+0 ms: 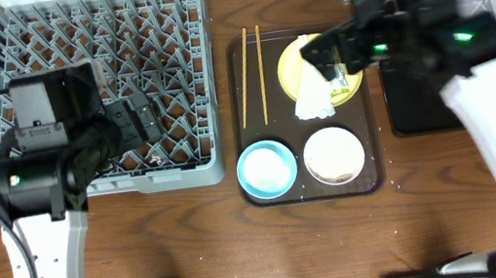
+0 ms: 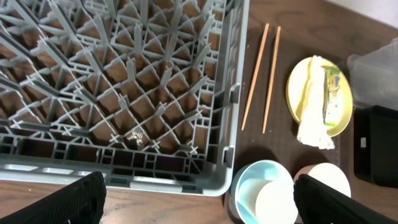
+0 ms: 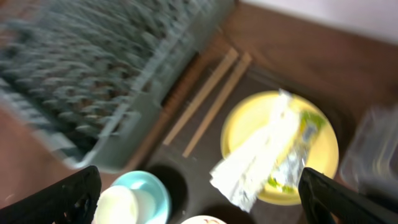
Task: Sort waste into correct bins and load items into the dishwasher
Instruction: 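Move the right gripper over the yellow plate toward the bag and wrapper, then grasp the white bag and green wrapper with the right gripper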
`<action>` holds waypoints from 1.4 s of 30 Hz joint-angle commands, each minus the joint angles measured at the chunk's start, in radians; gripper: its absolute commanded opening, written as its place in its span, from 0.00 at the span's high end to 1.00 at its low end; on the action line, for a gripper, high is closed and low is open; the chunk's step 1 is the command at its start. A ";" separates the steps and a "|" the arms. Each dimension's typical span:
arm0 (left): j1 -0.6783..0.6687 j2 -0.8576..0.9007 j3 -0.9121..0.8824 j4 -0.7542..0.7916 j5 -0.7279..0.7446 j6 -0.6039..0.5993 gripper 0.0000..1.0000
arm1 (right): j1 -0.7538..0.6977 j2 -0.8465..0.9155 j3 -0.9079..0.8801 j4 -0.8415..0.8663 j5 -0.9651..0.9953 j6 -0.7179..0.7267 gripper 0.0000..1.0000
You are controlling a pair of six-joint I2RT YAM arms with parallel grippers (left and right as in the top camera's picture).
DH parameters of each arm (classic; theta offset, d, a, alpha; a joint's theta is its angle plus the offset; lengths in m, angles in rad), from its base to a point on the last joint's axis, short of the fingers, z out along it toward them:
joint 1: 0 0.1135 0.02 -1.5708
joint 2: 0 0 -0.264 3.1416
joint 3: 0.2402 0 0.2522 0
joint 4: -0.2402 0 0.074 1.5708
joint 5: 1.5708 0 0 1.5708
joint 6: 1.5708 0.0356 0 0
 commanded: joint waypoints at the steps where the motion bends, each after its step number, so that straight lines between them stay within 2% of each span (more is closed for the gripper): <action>1: 0.004 0.018 0.016 -0.010 0.017 -0.010 0.02 | 0.101 0.093 0.017 -0.001 0.385 0.241 0.01; 3: 0.004 0.026 0.016 -0.010 0.016 -0.010 0.02 | 0.137 0.143 0.017 0.014 0.478 0.315 0.01; 6: 0.004 0.033 0.014 -0.010 0.016 -0.010 0.02 | 0.148 0.219 0.017 0.040 0.495 0.376 0.01; 18: 0.004 0.033 0.002 -0.014 0.015 -0.010 0.02 | 0.112 0.495 0.017 0.078 0.490 0.386 0.01; 28: 0.004 0.042 -0.003 -0.014 0.012 -0.010 0.02 | 0.030 0.545 0.014 0.161 0.489 0.348 0.01; 33: 0.004 0.044 -0.003 -0.014 0.012 -0.010 0.02 | 0.026 0.554 0.013 0.253 0.428 0.281 0.01; 42: 0.004 0.044 -0.003 -0.014 0.012 -0.010 0.02 | 0.040 0.619 0.013 0.270 0.434 0.270 0.01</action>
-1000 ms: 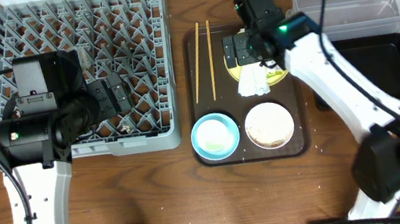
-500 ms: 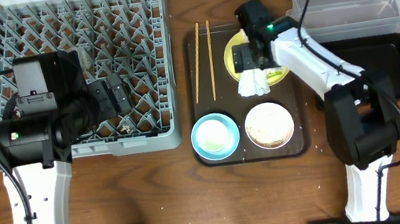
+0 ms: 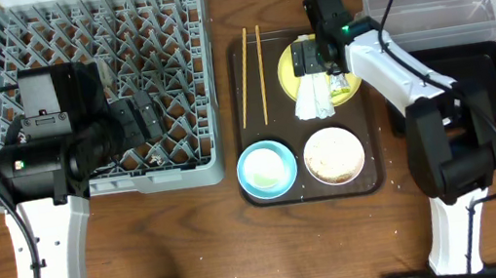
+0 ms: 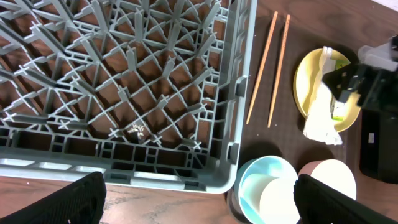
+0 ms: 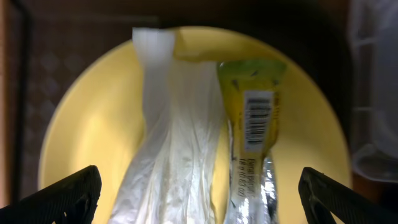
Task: Sort waste into correct bins and load items into the dishwasher
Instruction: 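Grasp the white bag and green wrapper with the right gripper, then carry the bag and wrapper right and drop them into the clear bin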
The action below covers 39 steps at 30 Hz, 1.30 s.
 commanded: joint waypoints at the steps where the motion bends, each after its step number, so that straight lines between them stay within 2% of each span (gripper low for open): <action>1: 0.004 0.005 -0.003 0.000 0.012 -0.010 0.02 | 0.010 0.062 0.012 0.001 -0.001 -0.022 0.01; 4: 0.004 0.005 -0.003 0.000 0.012 -0.010 0.02 | 0.011 0.090 0.012 -0.002 -0.002 -0.022 0.03; 6: 0.004 0.005 -0.003 0.000 0.012 -0.010 0.02 | 0.012 0.103 0.012 -0.005 -0.007 -0.022 0.09; 7: 0.004 0.005 -0.003 0.000 0.012 -0.010 0.02 | 0.014 0.106 0.012 -0.008 -0.014 -0.022 0.16; 9: 0.004 0.005 -0.003 0.000 0.013 -0.010 0.02 | 0.019 0.118 0.012 -0.014 -0.020 -0.022 0.38; 10: 0.004 0.005 -0.003 0.000 0.013 -0.010 0.02 | 0.021 0.121 0.012 -0.021 -0.020 -0.022 0.52; 12: 0.004 0.005 -0.003 0.000 0.012 -0.010 0.02 | 0.024 0.121 0.012 -0.037 -0.020 -0.021 0.86; 13: 0.004 0.005 -0.003 0.000 0.013 -0.010 0.02 | 0.027 0.120 0.012 -0.045 -0.020 -0.021 0.99; 17: 0.004 0.005 -0.003 0.000 0.013 -0.010 0.02 | 0.029 0.080 0.018 -0.078 -0.024 -0.018 0.99; 22: 0.004 0.005 -0.003 0.000 0.013 -0.010 0.02 | 0.012 -0.087 0.050 -0.124 -0.020 -0.007 0.99; 26: 0.004 0.005 -0.003 0.000 0.013 -0.010 0.02 | -0.046 -0.254 0.056 -0.137 0.050 0.083 0.99; 30: 0.004 0.005 -0.003 0.000 0.013 -0.010 0.02 | -0.173 -0.374 0.056 -0.132 0.155 0.251 0.99; 36: 0.004 0.005 -0.003 0.000 0.013 -0.010 0.02 | -0.340 -0.325 0.056 -0.060 0.168 0.403 0.99; 39: 0.004 0.005 -0.003 0.000 0.013 -0.010 0.02 | -0.383 -0.258 0.056 0.008 0.167 0.408 0.98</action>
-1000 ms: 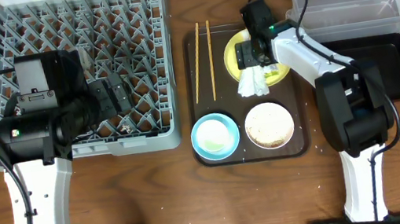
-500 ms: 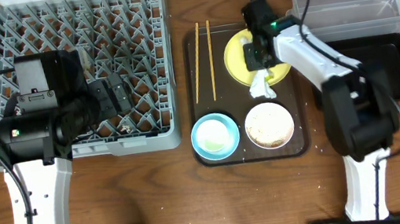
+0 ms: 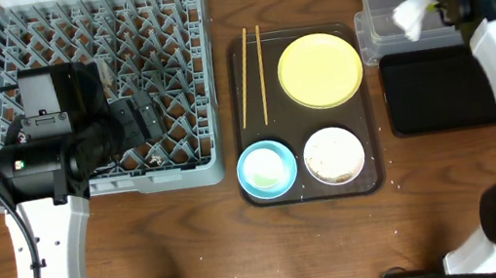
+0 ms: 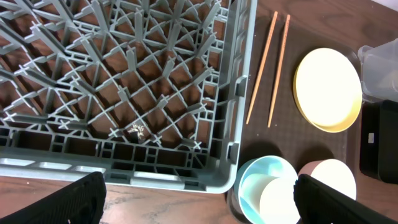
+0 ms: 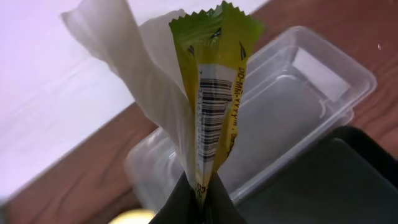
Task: Sort waste into correct bins and load items into the dishwasher
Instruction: 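Carry the bag and wrapper right and drop them into the clear bin, then lower the right gripper to the pink rice bowl and grasp its rim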
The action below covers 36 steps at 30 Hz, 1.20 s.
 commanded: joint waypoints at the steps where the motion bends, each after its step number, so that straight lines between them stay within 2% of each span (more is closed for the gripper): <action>1: 0.004 0.005 -0.003 0.000 0.013 -0.010 0.02 | -0.033 0.120 -0.021 0.057 0.018 0.082 0.99; 6: 0.004 0.005 -0.003 0.000 0.012 -0.010 0.02 | -0.049 0.248 -0.021 0.160 0.018 0.069 0.98; 7: 0.004 0.005 -0.003 0.000 0.013 -0.010 0.02 | -0.049 0.262 -0.021 0.171 0.018 0.069 0.96; 9: 0.004 0.005 -0.003 0.001 0.013 -0.010 0.02 | -0.049 0.279 -0.021 0.181 0.016 0.059 0.76; 10: 0.004 0.005 -0.003 0.000 0.013 -0.010 0.03 | -0.049 0.279 -0.021 0.181 0.016 0.046 0.61; 12: 0.004 0.005 -0.003 0.000 0.013 -0.010 0.02 | -0.049 0.269 -0.020 0.184 0.017 -0.008 0.25; 13: 0.004 0.005 -0.003 0.000 0.013 -0.010 0.02 | -0.049 0.260 -0.020 0.184 0.018 -0.038 0.17; 15: 0.004 0.005 -0.003 0.000 0.013 -0.010 0.02 | -0.049 0.232 -0.019 0.178 0.017 -0.103 0.10; 20: 0.004 0.005 -0.003 0.000 0.013 -0.010 0.02 | -0.047 0.089 -0.019 0.114 -0.053 -0.245 0.08; 21: 0.004 0.005 -0.003 0.000 0.012 -0.010 0.02 | -0.045 0.016 -0.019 0.055 -0.153 -0.274 0.09; 25: 0.004 0.005 -0.003 0.000 0.013 -0.010 0.02 | 0.003 -0.137 -0.019 -0.189 -0.383 -0.281 0.20; 31: 0.004 0.005 -0.003 0.000 0.013 -0.010 0.02 | 0.155 -0.195 -0.019 -0.425 -0.370 -0.282 0.19; 36: 0.004 0.005 -0.003 0.000 0.013 -0.010 0.02 | 0.296 -0.191 -0.026 -0.532 -0.311 -0.282 0.19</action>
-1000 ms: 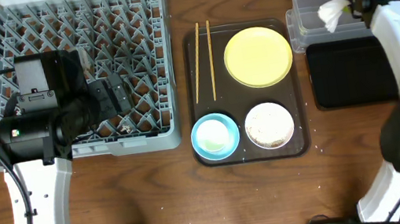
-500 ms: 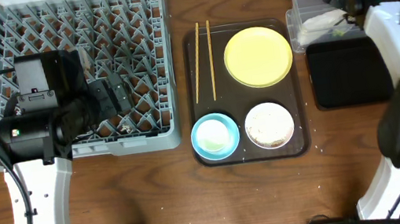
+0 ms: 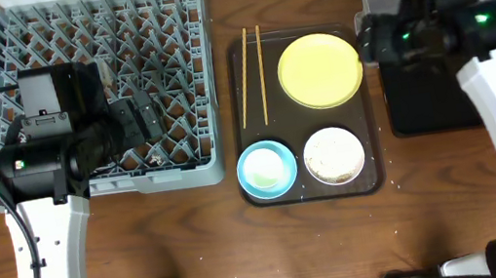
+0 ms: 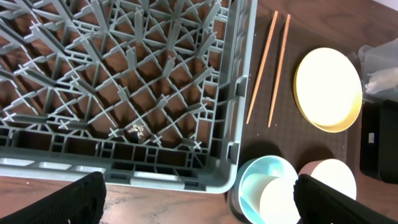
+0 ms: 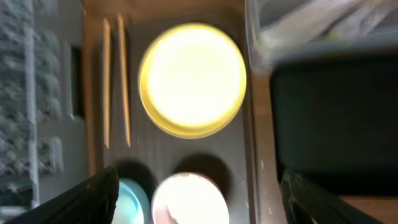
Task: Sort waste into correct bins and load items into the dishwasher
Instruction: 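Lower the right gripper to the pink rice bowl and grasp its rim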
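Observation:
The white napkin and green wrapper (image 5: 311,25) lie blurred inside the clear bin; a corner of the waste (image 4: 380,79) also shows in the left wrist view. My right gripper (image 5: 199,208) is open and empty, hanging over the brown tray (image 3: 246,137) beside the bare yellow plate (image 3: 319,69). Two chopsticks (image 3: 250,74), a blue bowl holding a white cup (image 3: 266,168) and a pinkish bowl (image 3: 334,154) are on the tray. My left gripper (image 4: 199,208) stays open over the front of the grey dish rack (image 3: 165,178).
A black bin (image 3: 429,97) sits right of the tray, in front of the clear bin. The rack fills the left of the table, its right wall close to the tray. Bare wood lies in front of rack and tray.
My right gripper held the napkin and wrapper above the clear bin; now it is open, the waste lies in that bin, and the gripper is to the left by the yellow plate.
First the napkin and wrapper lay on the yellow plate with my right gripper open above them. Then the gripper was down at the plate. Later it held both over the clear bin, leaving the plate bare. Now they lie in the bin. The left arm stayed put.

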`<action>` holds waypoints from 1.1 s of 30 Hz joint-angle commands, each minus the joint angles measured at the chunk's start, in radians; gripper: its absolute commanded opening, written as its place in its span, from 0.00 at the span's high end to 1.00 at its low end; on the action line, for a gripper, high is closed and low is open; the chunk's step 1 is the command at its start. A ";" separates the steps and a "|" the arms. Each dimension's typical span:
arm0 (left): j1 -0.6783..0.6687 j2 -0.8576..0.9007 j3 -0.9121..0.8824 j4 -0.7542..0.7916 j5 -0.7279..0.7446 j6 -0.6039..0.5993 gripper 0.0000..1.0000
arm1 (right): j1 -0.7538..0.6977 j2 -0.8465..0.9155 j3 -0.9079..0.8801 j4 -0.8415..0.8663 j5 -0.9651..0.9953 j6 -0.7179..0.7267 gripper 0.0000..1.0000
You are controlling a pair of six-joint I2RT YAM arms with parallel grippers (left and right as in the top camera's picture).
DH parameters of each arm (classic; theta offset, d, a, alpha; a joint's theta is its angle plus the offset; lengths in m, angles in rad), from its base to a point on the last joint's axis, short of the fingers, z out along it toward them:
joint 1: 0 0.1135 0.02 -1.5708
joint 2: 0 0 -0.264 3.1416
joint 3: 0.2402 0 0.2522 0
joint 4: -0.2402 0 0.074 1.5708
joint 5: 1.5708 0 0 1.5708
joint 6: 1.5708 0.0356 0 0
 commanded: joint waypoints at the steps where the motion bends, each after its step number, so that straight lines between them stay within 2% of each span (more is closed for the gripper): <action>1: 0.004 0.004 -0.003 0.000 0.012 -0.010 0.02 | 0.090 0.005 -0.009 -0.028 0.032 -0.014 0.19; 8: 0.004 0.004 -0.003 0.000 0.012 -0.010 0.02 | 0.185 0.005 -0.031 -0.095 0.032 0.014 0.22; 14: 0.004 0.004 -0.003 0.000 0.012 -0.010 0.02 | 0.229 0.005 -0.177 -0.125 0.016 0.058 0.22; 22: 0.004 0.004 -0.003 0.000 0.012 -0.010 0.02 | 0.301 0.005 -0.407 -0.005 -0.037 0.087 0.23; 33: 0.004 0.004 -0.003 0.000 0.012 -0.010 0.02 | 0.315 0.005 -0.491 0.089 -0.036 0.094 0.23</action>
